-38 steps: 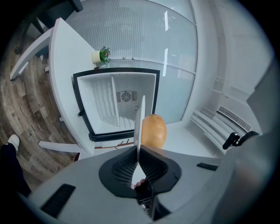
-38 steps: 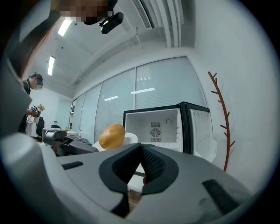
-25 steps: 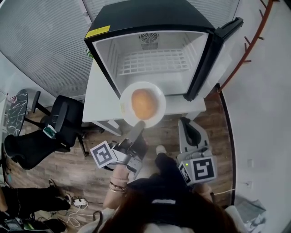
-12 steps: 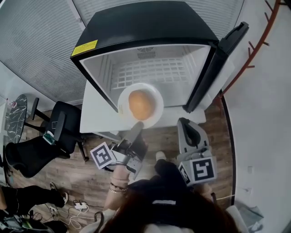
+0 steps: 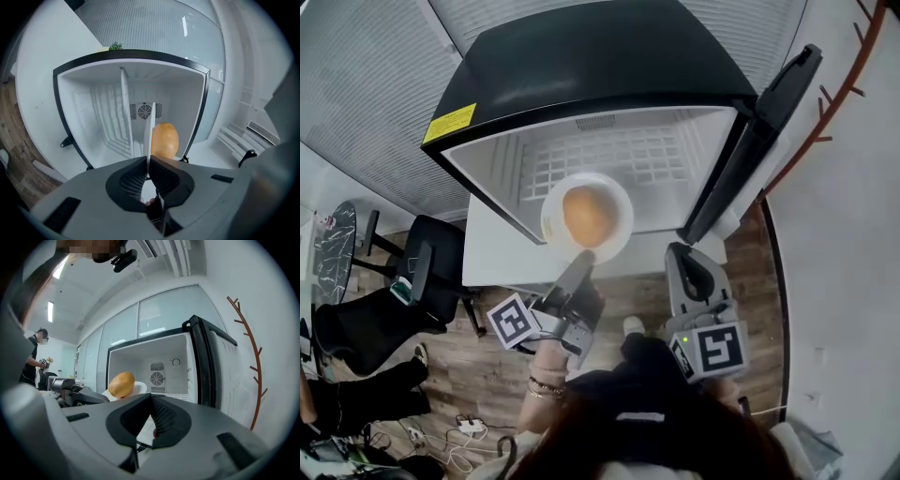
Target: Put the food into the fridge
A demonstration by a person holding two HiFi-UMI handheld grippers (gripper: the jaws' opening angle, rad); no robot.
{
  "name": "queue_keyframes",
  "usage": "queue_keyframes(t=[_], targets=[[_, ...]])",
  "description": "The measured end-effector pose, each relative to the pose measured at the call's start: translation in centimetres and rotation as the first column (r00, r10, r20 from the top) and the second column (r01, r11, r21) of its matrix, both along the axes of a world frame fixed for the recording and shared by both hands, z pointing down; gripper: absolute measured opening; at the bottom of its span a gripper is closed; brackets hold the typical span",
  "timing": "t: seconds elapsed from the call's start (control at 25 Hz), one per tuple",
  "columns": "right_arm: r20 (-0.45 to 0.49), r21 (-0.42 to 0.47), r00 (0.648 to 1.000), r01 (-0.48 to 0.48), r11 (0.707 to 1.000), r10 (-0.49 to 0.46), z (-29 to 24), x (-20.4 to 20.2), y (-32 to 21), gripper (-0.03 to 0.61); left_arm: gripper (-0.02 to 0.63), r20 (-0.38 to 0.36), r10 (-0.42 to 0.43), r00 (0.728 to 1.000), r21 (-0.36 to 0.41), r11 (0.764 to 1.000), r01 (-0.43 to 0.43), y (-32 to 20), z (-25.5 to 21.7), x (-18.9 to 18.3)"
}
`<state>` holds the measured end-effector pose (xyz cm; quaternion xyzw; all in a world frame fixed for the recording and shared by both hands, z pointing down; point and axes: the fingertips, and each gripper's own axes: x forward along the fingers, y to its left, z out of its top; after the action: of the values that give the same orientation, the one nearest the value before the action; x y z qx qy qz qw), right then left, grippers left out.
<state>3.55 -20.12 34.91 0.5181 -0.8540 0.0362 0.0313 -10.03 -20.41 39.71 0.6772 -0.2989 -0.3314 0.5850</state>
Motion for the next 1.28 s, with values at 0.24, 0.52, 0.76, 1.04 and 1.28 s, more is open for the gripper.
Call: queue_keyframes(t=[0.24, 0.52, 0.76, 1.04, 1.28], targets=[[0.002, -0.008, 1.000, 0.012, 1.000, -0.012, 0.7, 0.2, -1.8, 0.000, 0.006, 0.003, -0.025, 1.000, -0.034, 0.999, 0.025, -2.0, 1.3, 0.1], [-0.012, -0.017, 1.000, 0.006, 1.000, -0.006, 1.3, 1.1, -3.9, 0.000, 0.008, 0.017, -0.040, 0.999, -0.077, 0.996, 0.041, -4.5, 3.1, 0.1], [-0.014, -0.011, 1.000, 0.000, 1.000, 0.000, 1.4, 1.7, -5.6, 0.000, 0.008, 0.012, -0.047, 0.999, -0.090, 0.995, 0.048, -6.4, 3.1, 0.5], [-0.003, -0.006, 1.000, -0.001, 1.000, 0.001, 1.3, 1.8, -7.2, 0.000, 0.010, 0.009, -0.061, 0.998, -0.114, 0.992, 0.062, -8.1, 3.5, 0.3], [0.003, -0.007, 1.000, 0.000, 1.000, 0.000, 1.4, 1.7, -8.2, 0.000, 0.026, -0.030, -0.066, 0.997, -0.134, 0.989, 0.061, -9.4, 3.6, 0.2]])
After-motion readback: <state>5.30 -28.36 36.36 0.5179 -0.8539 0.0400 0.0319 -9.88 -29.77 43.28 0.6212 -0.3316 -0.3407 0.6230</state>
